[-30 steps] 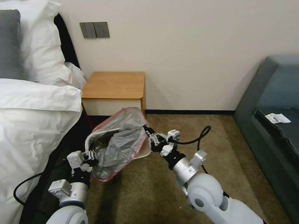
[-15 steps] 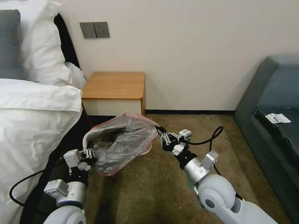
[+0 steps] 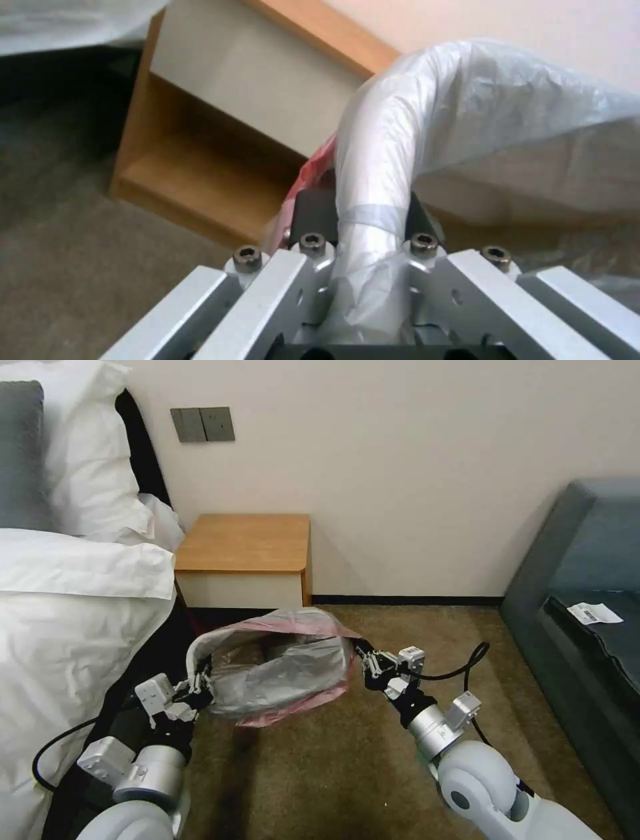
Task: Pick up the garbage bag from the table and place it over the trash can.
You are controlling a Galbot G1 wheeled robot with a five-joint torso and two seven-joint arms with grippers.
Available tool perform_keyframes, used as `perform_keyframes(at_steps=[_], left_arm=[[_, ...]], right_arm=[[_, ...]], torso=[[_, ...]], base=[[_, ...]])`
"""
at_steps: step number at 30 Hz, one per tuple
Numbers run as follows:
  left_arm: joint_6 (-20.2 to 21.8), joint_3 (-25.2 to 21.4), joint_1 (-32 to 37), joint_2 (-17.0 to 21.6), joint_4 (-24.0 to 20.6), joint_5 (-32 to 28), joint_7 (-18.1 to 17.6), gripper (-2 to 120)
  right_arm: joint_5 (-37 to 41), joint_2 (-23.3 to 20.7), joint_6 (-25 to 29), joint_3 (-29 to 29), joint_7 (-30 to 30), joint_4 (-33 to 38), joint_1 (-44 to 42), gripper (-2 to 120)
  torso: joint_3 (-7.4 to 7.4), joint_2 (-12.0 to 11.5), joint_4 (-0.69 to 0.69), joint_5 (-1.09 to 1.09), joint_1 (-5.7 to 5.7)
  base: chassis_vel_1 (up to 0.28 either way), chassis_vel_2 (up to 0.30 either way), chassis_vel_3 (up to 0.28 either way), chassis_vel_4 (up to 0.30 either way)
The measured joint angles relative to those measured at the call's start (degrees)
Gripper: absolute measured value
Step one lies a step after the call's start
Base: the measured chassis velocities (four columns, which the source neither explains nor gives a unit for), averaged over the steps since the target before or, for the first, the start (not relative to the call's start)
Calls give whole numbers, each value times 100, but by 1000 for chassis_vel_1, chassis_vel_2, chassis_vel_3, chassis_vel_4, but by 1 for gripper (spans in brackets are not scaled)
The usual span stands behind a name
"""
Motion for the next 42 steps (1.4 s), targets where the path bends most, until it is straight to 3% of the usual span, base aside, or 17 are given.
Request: perform_keyframes(at_steps=[16,30,42], left_arm=[[170,121,136,56,-267,-42,135,7],[445,202,67,-100,-364,-1039,18,7],[474,157,-16,-113,-363,-1257,-62,7]], right_arm=[[-416,201,166,111,-226,-590,257,0],[-981,528,358,23,-221,-1592,391,0],[-1148,740,471,-15,-224,-2054,477,0]], torso=[[0,0,0,0,0],[0,0,0,0,0],[0,0,0,0,0]], base=[[0,0,0,0],[0,0,0,0],[0,0,0,0]])
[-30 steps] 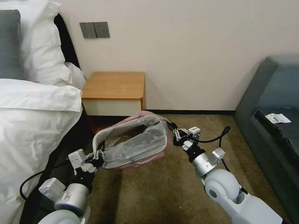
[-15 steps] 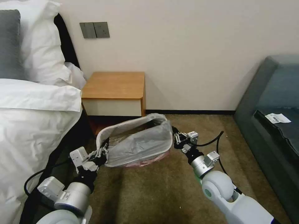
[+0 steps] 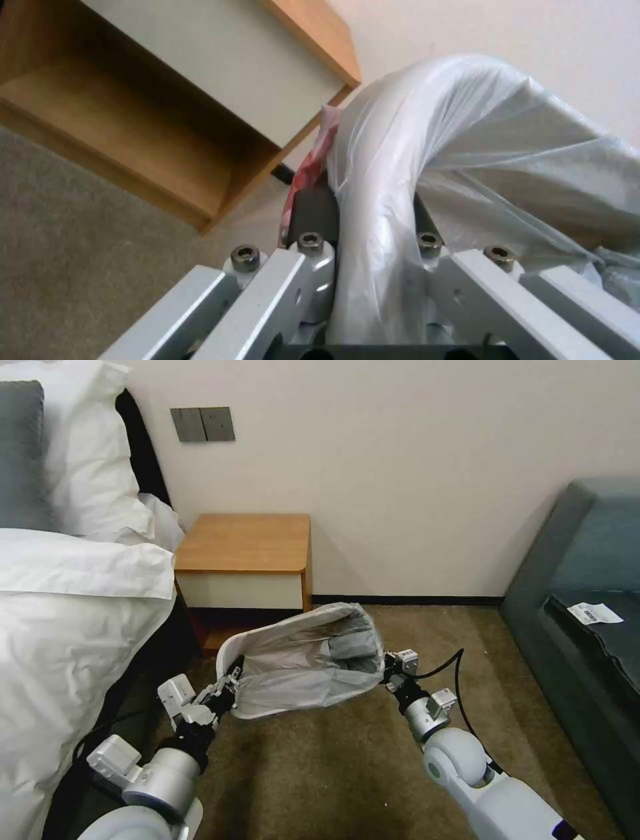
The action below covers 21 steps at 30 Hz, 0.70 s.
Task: Pick up the garbage bag from the table and place it over the trash can.
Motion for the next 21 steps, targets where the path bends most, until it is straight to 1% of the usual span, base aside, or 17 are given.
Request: perform_keyframes(at_steps=[6,11,17,20,21], left_arm=[[4,-75,-63,14,0,-186,-83,7],[92,-103,-100,-24,0,-415,-195,7],[111,-141,-161,-38,0,-442,-227,7],[112,-202,-275,26,0,-416,-284,7],[112,-218,-321,53,0,-416,-306,7]], right_arm=[[-84,64,36,0,0,-109,5,0],[-187,73,109,20,-1,-236,-5,0],[-232,70,128,53,1,-240,-20,0],[-389,47,164,105,8,-142,-107,0],[-476,34,196,132,8,-111,-147,3]], torso=[[0,0,0,0,0],[0,1,-1,0,0],[0,1,0,0,0],[0,1,0,0,0],[0,1,0,0,0]], base=[[0,0,0,0],[0,0,0,0],[0,0,0,0],[0,0,0,0],[0,0,0,0]])
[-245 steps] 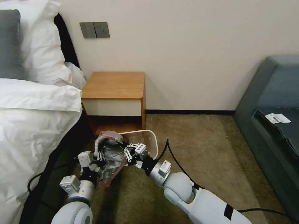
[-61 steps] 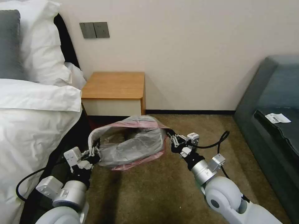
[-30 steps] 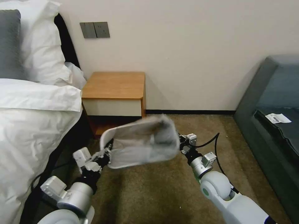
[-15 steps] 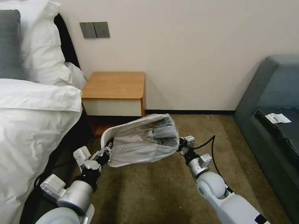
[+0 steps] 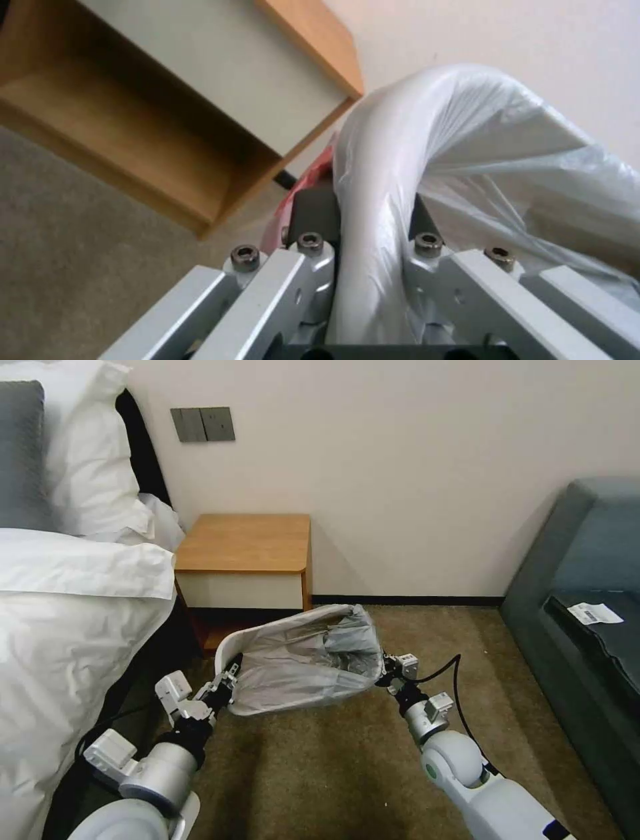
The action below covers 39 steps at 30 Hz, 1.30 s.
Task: Pick up the garbage bag from the table and place it over the trash can.
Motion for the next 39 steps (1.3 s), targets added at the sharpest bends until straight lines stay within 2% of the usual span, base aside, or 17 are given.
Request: perform_keyframes(at_steps=[1,7,13,14,16,17,20,22,24,26,28,29,30,33,34,38,39], left_arm=[[0,0,0,0,0,0,0,7],[-1,-58,-250,87,11,-152,-112,7],[-30,-97,-470,112,289,-265,-168,7],[-30,-97,-470,112,289,-265,-168,7],[-47,-124,-558,137,432,-288,-175,5],[-47,-124,-558,137,432,-288,-175,5],[-68,-150,-577,169,591,-257,-178,5],[-82,-141,-574,170,625,-210,-176,5],[-167,-86,-557,178,747,132,-134,5],[-236,-52,-549,191,821,385,-72,5],[-467,5,-527,253,1032,1143,97,5],[-555,33,-511,283,1101,1442,142,5],[-555,33,-511,283,1101,1442,142,5],[-902,111,-427,342,1315,2458,332,5],[-902,111,-427,342,1315,2458,332,5],[-1171,220,-286,368,1411,3331,469,5],[-1171,220,-286,368,1411,3331,469,5]], right_arm=[[0,0,0,0,0,0,0,3],[-329,-51,199,172,-55,166,-298,27],[-497,-73,353,349,-120,176,-505,48],[-497,-73,353,349,-120,176,-505,48],[-553,-94,429,455,-237,294,-683,59],[-553,-94,429,455,-237,294,-683,59],[-629,-83,564,703,-447,516,-939,74],[-640,-72,598,780,-484,584,-994,78],[-646,-51,673,1000,-533,849,-1110,89],[-647,-50,690,1065,-532,983,-1134,92],[-663,-55,709,1174,-441,1365,-1139,99],[-676,-70,707,1195,-405,1557,-1117,100],[-676,-70,707,1195,-405,1557,-1117,100],[-734,-158,590,1116,-391,2150,-974,100],[-734,-158,590,1116,-391,2150,-974,100],[-1017,-472,317,605,-638,2610,-712,95],[-1017,-472,317,605,-638,2610,-712,95]], torso=[[0,0,0,0,0],[0,0,-1,0,0],[0,0,0,0,0],[0,0,0,0,0],[0,0,-1,-1,-1],[0,0,-1,-1,-1],[0,0,-1,0,0],[0,0,-1,0,-1],[0,0,-1,0,-1],[0,0,-1,0,0],[0,0,-1,0,-1],[0,0,-1,-1,0],[0,0,-1,-1,0],[0,0,0,-1,-1],[0,0,0,-1,-1],[0,0,1,1,-1],[0,0,1,1,-1]], base=[[0,0,0,0],[0,0,0,0],[0,0,0,0],[0,0,0,0],[0,0,0,0],[0,0,0,0],[0,0,0,0],[0,0,0,0],[0,0,0,0],[0,0,0,0],[0,0,0,0],[0,0,0,0],[0,0,0,0],[0,0,0,0],[0,0,0,0],[0,0,0,0],[0,0,0,0]])
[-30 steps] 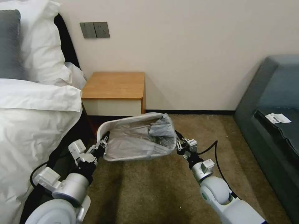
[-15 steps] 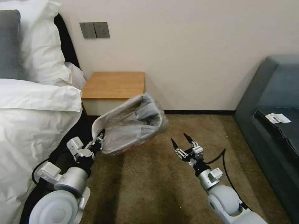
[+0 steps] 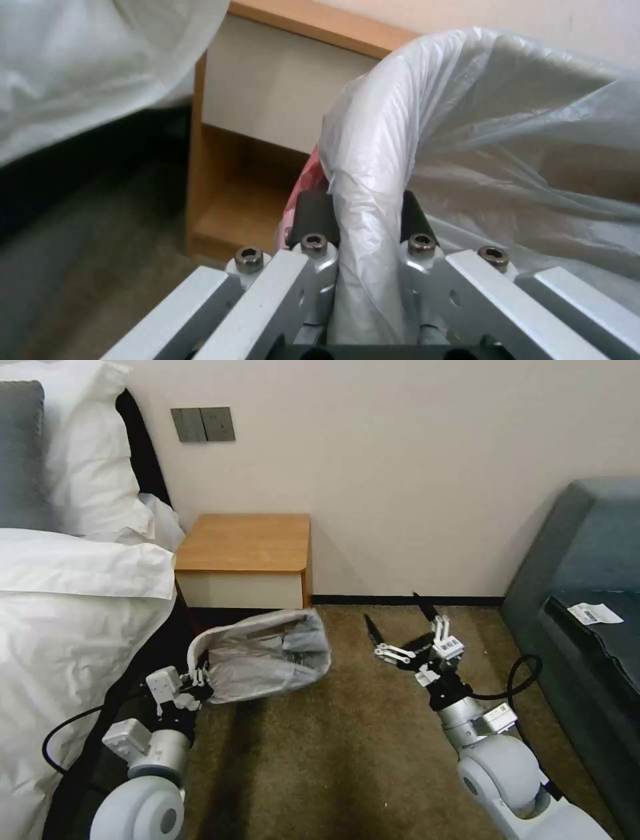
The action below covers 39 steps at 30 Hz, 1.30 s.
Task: Pick up the garbage bag from the table and place it over the trash can.
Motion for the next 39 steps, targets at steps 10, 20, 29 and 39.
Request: perform_keyframes(at_steps=[10,20,29,39], left_arm=[[-252,352,-14,-17,153,1408,99,5],[-322,733,-165,-91,361,1761,113,5],[-357,692,-245,-189,398,1806,113,5],[-433,730,-190,-297,399,2003,116,5]], right_arm=[[-1266,-1077,-622,-1260,-829,-183,984,61],[-891,-1332,-1479,-2860,-831,-674,2658,21],[-71,-884,-2688,-4003,-177,-1108,3647,0],[458,-375,-3705,-4755,312,-1408,4373,0]], torso=[[0,-1,-2,0,0],[1,0,-1,-1,0],[0,-1,-1,-2,0],[0,-1,-1,-1,0]], base=[[0,0,0,0],[0,0,0,0],[0,0,0,0],[0,0,0,0]])
